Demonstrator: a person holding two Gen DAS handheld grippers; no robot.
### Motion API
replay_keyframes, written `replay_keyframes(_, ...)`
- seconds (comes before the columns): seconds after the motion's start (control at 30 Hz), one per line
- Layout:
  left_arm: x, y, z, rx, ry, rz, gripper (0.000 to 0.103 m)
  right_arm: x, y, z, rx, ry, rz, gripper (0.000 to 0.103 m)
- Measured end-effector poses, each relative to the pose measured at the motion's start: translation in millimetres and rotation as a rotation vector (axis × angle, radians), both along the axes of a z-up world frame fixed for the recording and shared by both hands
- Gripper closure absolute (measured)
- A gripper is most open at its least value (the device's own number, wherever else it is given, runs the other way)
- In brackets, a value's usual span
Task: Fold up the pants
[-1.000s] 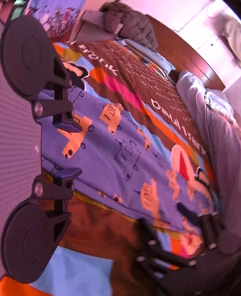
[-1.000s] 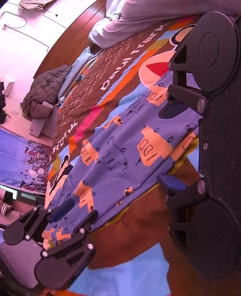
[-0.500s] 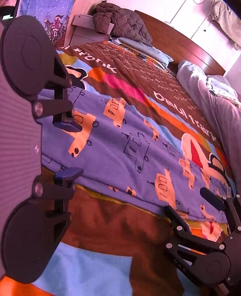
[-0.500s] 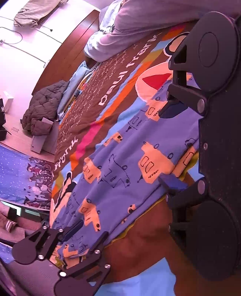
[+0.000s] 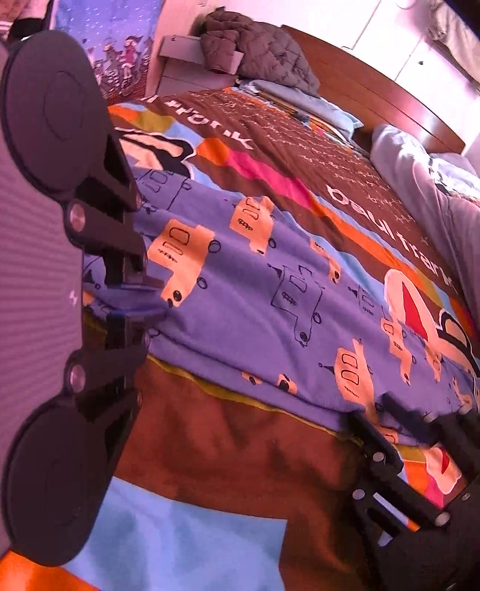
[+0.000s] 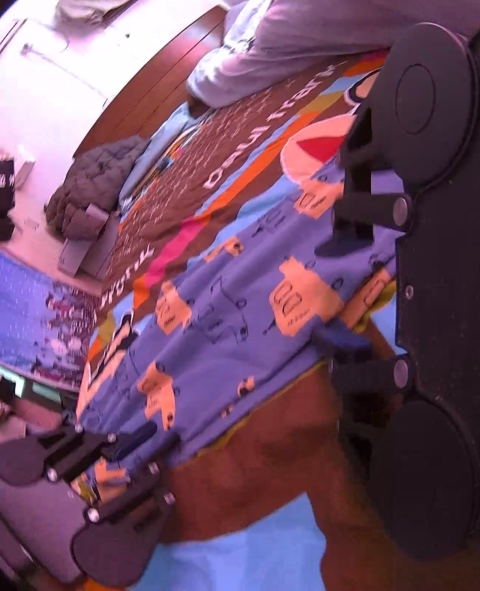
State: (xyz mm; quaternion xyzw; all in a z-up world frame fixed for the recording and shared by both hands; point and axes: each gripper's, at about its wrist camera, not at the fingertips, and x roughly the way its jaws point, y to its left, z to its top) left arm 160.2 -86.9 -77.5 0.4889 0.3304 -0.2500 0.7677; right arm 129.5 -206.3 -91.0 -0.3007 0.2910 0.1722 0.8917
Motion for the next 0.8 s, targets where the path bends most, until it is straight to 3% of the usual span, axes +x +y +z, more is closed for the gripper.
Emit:
replay_keyframes(0.03, -0.1, 0.4, 0.6, -0.007, 0.004, 0.007, 0.095, -1.0, 2.1, -1.2, -0.010, 0.002, 0.015, 0.089)
replay_keyframes(0.17, -2.5, 3.5, 4.1, -0.022, 0.010, 0.012, 0.087, -3.5, 7.6, -5.2, -0.041, 0.002, 0.051, 0.095)
replay_keyframes(0.3, -6.8, 7.7, 4.4, 0.009, -0.010, 0.001, 0.067, -2.5, 6.6, -4.3, -0.033, 0.002, 0.042, 0.097)
replay_keyframes(0.6, -8.2, 5.9, -2.9, 0.089, -0.034, -0.030, 0.063, -1.1, 7.2, -6.1, -0.044, 0.004, 0.030, 0.097)
replay_keyframes(0.67, -8.9, 5.8, -4.2, 0.092, -0.045, -0.031, 0.060, -0.4, 7.3, -6.5, -0.046, 0.002, 0.025, 0.093)
replay_keyframes(0.8, -6.0, 7.7, -4.9, 0.071, -0.036, -0.011, 0.062, -1.9, 9.0, -7.5, -0.062, -0.010, 0.024, 0.088)
